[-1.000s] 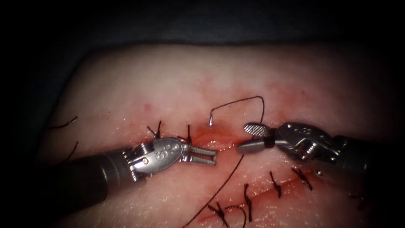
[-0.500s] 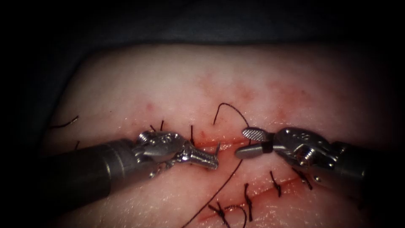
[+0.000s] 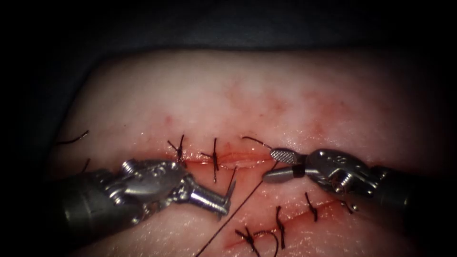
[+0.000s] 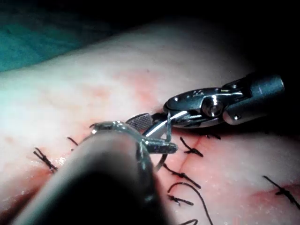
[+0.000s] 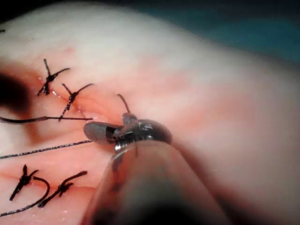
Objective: Wound Closure
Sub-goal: Pull needle through tissue, then hand needle to right jaws
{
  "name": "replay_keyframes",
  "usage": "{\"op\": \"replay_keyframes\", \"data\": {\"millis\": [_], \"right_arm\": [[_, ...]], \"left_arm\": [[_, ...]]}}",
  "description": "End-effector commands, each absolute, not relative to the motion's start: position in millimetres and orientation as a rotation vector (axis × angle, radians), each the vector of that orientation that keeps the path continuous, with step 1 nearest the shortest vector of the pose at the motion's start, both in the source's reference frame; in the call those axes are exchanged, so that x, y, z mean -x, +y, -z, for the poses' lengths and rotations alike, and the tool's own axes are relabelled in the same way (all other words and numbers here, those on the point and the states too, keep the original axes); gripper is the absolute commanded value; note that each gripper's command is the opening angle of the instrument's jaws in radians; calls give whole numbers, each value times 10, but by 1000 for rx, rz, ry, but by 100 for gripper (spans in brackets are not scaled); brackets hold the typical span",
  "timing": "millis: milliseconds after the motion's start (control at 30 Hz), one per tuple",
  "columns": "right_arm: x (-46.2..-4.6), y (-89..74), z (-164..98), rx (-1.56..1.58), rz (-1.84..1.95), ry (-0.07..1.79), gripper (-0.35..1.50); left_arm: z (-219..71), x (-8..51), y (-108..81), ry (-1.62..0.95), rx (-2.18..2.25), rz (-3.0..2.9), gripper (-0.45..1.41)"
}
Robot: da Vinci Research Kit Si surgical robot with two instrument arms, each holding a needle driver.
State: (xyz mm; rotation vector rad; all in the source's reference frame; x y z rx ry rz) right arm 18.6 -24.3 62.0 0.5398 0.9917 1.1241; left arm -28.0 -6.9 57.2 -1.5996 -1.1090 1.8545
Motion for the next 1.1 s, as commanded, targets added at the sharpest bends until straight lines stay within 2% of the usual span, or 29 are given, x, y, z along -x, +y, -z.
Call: {"op": "replay_keyframes", "data": {"millis": [33,400,533,667,900,1033,1067,1100], "right_arm": [[-195,-239,-621,-541,-1121,996,73],[-185,-245,-613,-547,-1112,997,64],[-184,-245,-614,-549,-1116,996,62],[-184,-246,-617,-551,-1120,995,69],[-183,-250,-617,-557,-1126,995,66],[-183,-252,-617,-559,-1130,994,78],[-184,-252,-616,-558,-1132,997,91],[-186,-253,-614,-554,-1135,1003,91]], "left_arm": [[-567,285,-62,-1022,1638,-1914,-45],[-510,283,-18,-322,2019,-2123,-45],[-495,275,10,-203,2064,-2101,-45],[-485,276,43,-95,2116,-2097,-45],[-478,283,81,51,2163,-2103,-45],[-473,282,101,60,2164,-2089,-45],[-473,282,106,52,2168,-2081,-45],[-472,280,113,46,2166,-2076,-45]]}}
